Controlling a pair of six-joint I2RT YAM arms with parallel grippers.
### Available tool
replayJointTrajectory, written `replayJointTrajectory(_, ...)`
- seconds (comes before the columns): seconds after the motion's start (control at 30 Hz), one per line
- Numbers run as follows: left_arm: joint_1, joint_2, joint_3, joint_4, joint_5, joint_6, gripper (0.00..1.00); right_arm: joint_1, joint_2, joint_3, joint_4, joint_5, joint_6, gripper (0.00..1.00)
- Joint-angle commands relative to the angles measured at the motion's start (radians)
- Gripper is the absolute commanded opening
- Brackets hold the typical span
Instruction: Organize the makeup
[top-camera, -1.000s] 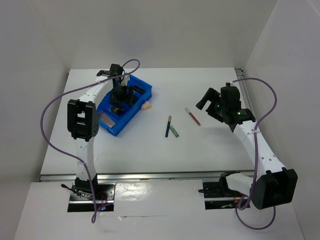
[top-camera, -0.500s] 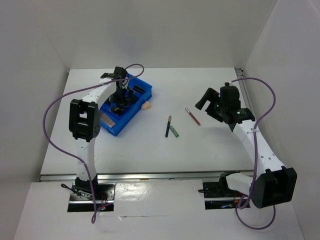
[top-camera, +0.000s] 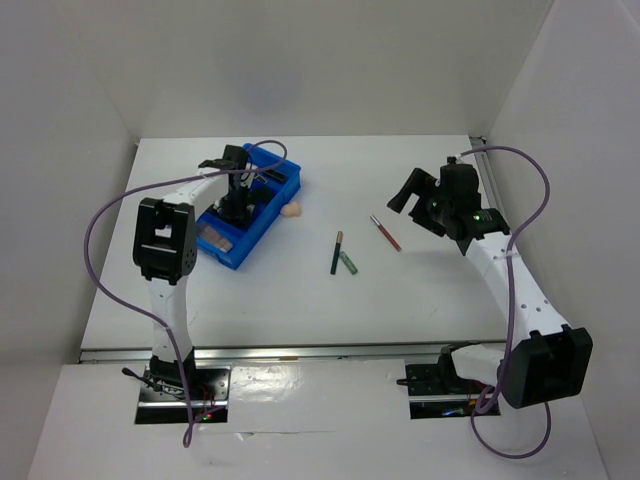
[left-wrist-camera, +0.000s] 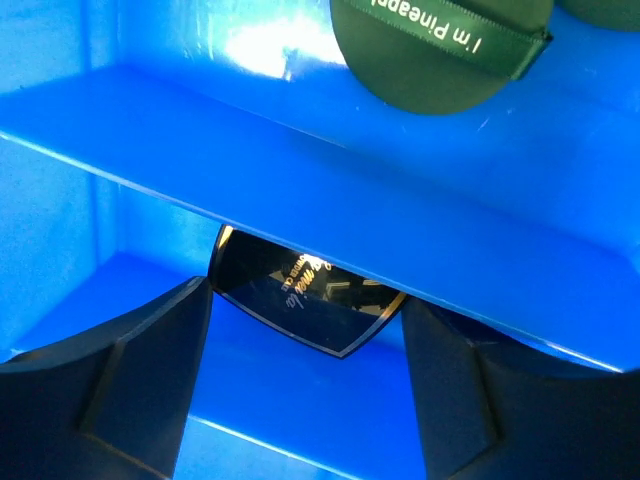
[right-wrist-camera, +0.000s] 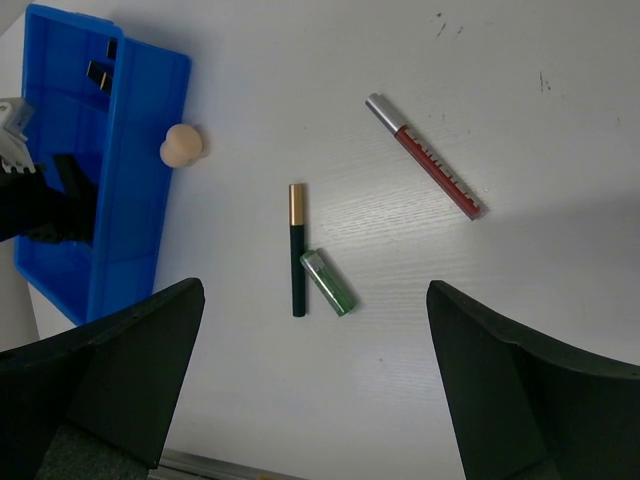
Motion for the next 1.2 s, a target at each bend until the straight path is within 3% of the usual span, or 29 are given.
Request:
replayJointTrajectory(0.0, 0.019, 0.042, -0.044, 0.051, 0.068, 0.006, 0.8, -0.006, 0.008, 0.045, 0.013, -0.018, -0.005, 1.0)
replayJointTrajectory(0.1, 0.019, 0.043, -0.062, 0.06, 0.105, 0.006, 0.7, -0.006, 0.008, 0.036, 0.022, -0.027, 0.005, 1.0)
replayJointTrajectory(0.17, 0.028, 0.033, -0.073, 0.069, 0.114, -0.003, 0.58, -0.006, 0.008, 0.036, 0.022, -0.027, 0.005, 1.0)
replayJointTrajectory(0.2, 0.038, 0.014, -0.082, 0.08, 0.124, -0.003, 0.44, -0.006, 0.008, 0.036, 0.022, -0.027, 0.005, 1.0)
replayJointTrajectory(0.23, 0.047, 0.004, -0.082, 0.08, 0.139, -0.003, 0.36, -0.006, 0.008, 0.036, 0.022, -0.027, 0.005, 1.0)
replayJointTrajectory(0.37, 0.068, -0.017, -0.055, 0.057, 0.179, -0.003, 0.12, -0.006, 0.017, 0.036, 0.022, -0.036, 0.005, 1.0)
replayJointTrajectory(0.4, 0.068, -0.04, -0.055, 0.057, 0.194, -0.003, 0.01, -0.006, 0.017, 0.036, 0.022, -0.036, 0.005, 1.0)
replayJointTrajectory(0.43, 0.068, -0.049, -0.044, 0.046, 0.206, -0.003, 0.0, -0.006, 0.017, 0.036, 0.031, -0.036, 0.005, 1.0)
replayJointTrajectory(1.0, 0.078, -0.171, 0.057, -0.013, 0.152, -0.05, 0.0, -0.006, 0.008, 0.017, 0.031, -0.036, 0.005, 1.0)
replayJointTrajectory(1.03, 0.078, -0.171, 0.057, -0.013, 0.126, -0.061, 0.02, -0.006, 0.008, 0.017, 0.031, -0.036, 0.005, 1.0)
replayJointTrajectory(1.07, 0.078, -0.171, 0.057, -0.013, 0.098, -0.07, 0.1, -0.006, 0.008, 0.017, 0.031, -0.036, 0.005, 1.0)
replayJointTrajectory(1.1, 0.067, -0.158, 0.057, -0.013, 0.07, -0.07, 0.11, -0.006, 0.008, 0.017, 0.031, -0.036, 0.005, 1.0)
replayJointTrajectory(1.13, 0.067, -0.146, 0.08, -0.013, 0.02, -0.079, 0.27, -0.006, 0.008, 0.008, 0.031, -0.036, 0.005, 1.0)
replayJointTrajectory(1.17, 0.067, -0.134, 0.091, -0.033, -0.003, -0.093, 0.36, -0.006, 0.008, 0.008, 0.031, -0.036, 0.005, 1.0)
